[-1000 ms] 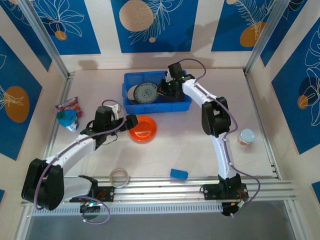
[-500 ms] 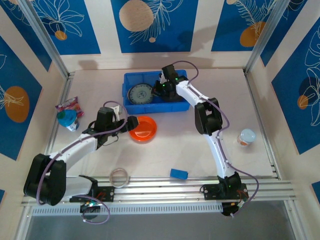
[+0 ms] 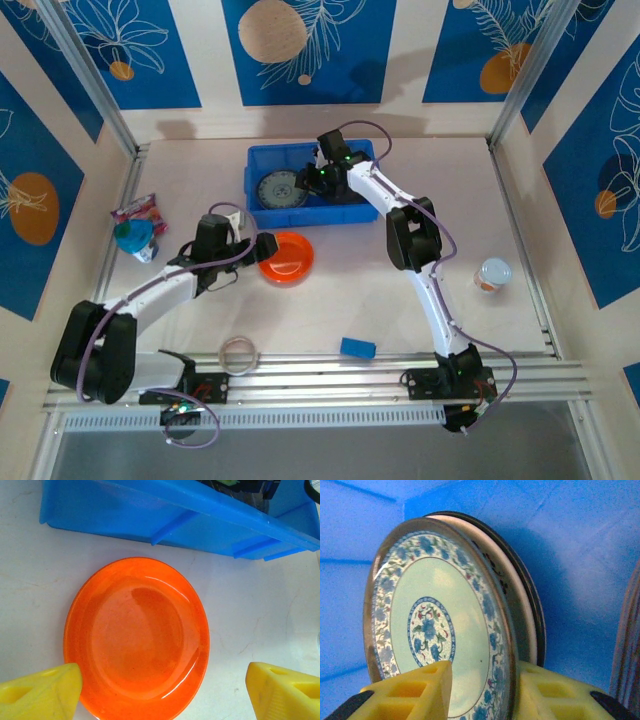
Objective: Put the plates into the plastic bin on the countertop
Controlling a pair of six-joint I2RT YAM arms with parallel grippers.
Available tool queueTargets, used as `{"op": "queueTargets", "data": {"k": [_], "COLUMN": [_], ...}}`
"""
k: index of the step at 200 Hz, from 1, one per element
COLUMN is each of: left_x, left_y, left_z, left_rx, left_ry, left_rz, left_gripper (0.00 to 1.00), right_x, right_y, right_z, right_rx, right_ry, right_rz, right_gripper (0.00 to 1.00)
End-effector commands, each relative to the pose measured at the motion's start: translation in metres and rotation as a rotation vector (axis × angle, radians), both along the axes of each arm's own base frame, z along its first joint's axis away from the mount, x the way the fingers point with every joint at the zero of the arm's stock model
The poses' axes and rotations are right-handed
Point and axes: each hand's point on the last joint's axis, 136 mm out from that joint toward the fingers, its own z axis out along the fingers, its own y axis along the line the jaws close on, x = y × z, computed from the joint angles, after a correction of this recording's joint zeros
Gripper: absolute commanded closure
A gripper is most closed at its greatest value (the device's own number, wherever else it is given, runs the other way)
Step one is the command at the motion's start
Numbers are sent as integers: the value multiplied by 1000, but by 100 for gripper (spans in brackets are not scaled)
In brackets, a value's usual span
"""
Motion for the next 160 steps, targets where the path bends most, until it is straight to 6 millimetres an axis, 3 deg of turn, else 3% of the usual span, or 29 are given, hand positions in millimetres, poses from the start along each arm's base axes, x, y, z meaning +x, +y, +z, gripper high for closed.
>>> {"op": "queueTargets", "data": {"k": [1,56,94,160], "left_x": [8,10,9,7], "left_y": [-1,-2,0,2], "left_z": [8,9,10,5], "left_rx": [-20,-10,-1,19], "left_ry": [-32,-38,-41,-36], "left_rz": [-5,-9,-10,-15], "left_gripper": [15,15,15,14], "right_x": [-5,-10,-6,-9], "right_y": [-6,-18,-22,-8], "right_z": [39,55,50,35], "right_rx": [-37,-90,-102,-68], "right_ry": [-56,-79,-59,-27], "right_rz": [7,0,-5,18], "right_gripper": [62,57,57,58]}}
